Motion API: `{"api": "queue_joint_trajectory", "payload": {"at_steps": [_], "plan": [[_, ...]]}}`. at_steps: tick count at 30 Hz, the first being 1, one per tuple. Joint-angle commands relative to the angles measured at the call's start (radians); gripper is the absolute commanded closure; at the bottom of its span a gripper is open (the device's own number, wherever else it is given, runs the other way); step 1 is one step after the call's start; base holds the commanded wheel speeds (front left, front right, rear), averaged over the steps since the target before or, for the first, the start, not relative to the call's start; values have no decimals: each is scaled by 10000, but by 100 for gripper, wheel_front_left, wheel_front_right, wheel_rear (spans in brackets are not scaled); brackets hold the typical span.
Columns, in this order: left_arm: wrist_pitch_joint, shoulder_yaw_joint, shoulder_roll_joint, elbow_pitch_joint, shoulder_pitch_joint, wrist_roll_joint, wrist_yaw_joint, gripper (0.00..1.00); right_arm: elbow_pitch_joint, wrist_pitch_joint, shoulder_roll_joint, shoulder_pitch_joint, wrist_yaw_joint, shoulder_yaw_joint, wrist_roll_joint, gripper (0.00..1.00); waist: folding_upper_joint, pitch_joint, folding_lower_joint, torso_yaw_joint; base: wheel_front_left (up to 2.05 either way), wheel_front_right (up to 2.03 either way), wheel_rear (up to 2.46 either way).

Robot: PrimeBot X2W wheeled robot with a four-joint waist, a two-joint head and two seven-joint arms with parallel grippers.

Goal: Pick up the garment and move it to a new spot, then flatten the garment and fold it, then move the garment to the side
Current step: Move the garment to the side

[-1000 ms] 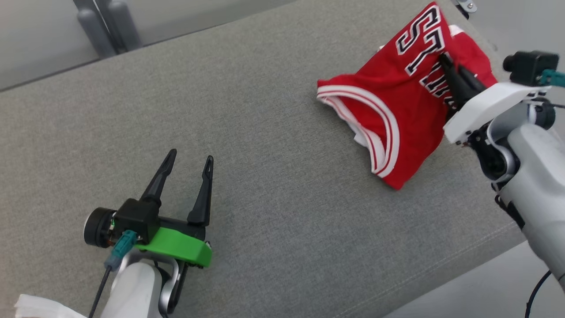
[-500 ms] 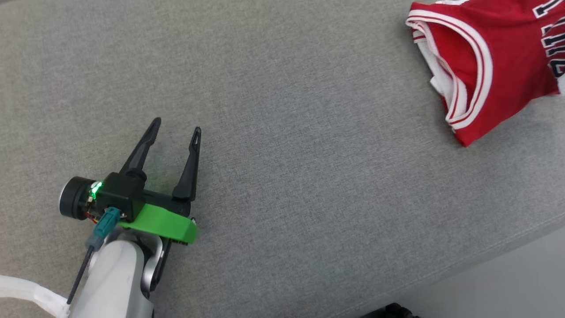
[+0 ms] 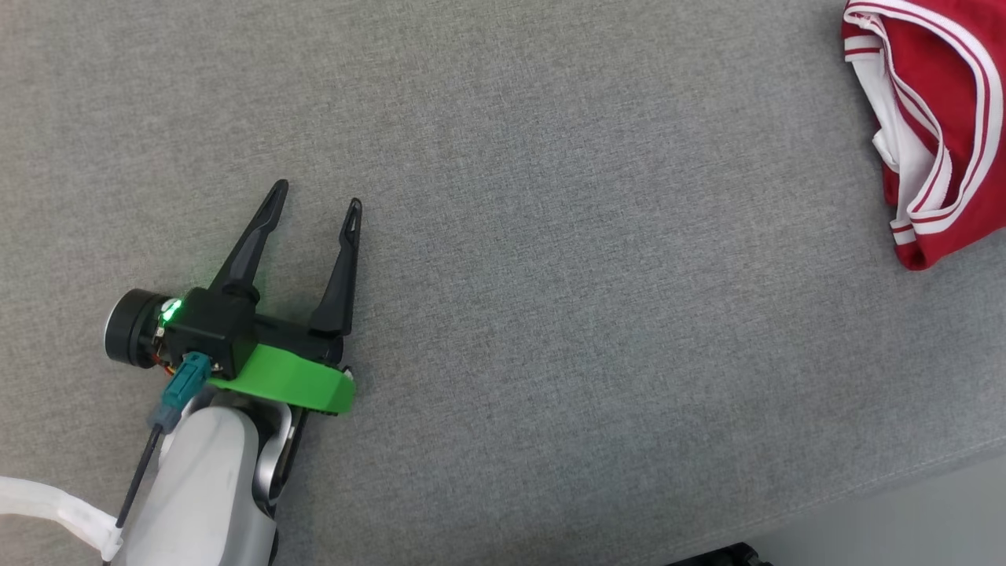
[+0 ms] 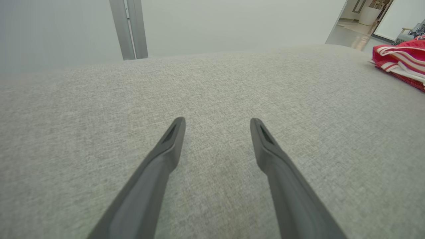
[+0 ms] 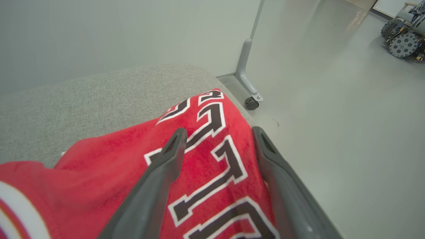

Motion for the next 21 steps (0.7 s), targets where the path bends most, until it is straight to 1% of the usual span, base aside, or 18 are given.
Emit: {"api": "queue_joint_trajectory", "payload": {"at_steps": [1, 4, 6, 8, 12, 17, 19, 21], "plan": [[-62, 54, 27, 157, 132, -52, 65, 0, -89, -35, -177, -20, 2, -257, -370, 0, 0, -274, -2, 95, 0, 0, 0], [-188, 132, -21, 282, 266, -173, 99, 0, -556, -36, -132, 309, 2, -916, -1350, 0, 0, -704, -2, 164, 0, 0, 0], [-292, 186, -78, 413, 371, -261, 128, 0, -1081, -39, -103, 604, 2, -1551, -2078, 0, 0, -1169, -2, 230, 0, 0, 0], [-336, 247, -117, 522, 518, -353, 172, 0, -1561, -38, 64, 976, 2, -2024, -2603, 0, 0, -1589, -2, 283, 0, 0, 0], [-422, 552, -208, 728, 969, -548, 286, 0, -3130, -39, 619, 2123, 2, -2983, -3719, 0, 0, -2756, -2, 470, 0, 0, 0], [-449, 1061, -236, 713, 1648, -798, 496, 0, -5005, -38, 1372, 3793, 2, -3354, -4186, 0, 0, -4099, -2, 790, 0, 0, 0], [-452, 1286, -196, 604, 1970, -844, 577, 0, -5731, -33, 1711, 4520, 2, -3290, -4080, 0, 0, -4552, -2, 925, 0, 0, 0], [-453, 1590, -255, 519, 2316, -1030, 689, 0, -6397, -33, 1856, 5275, 2, -3241, -4005, 0, 0, -4987, -2, 1073, 0, 0, 0]]}}
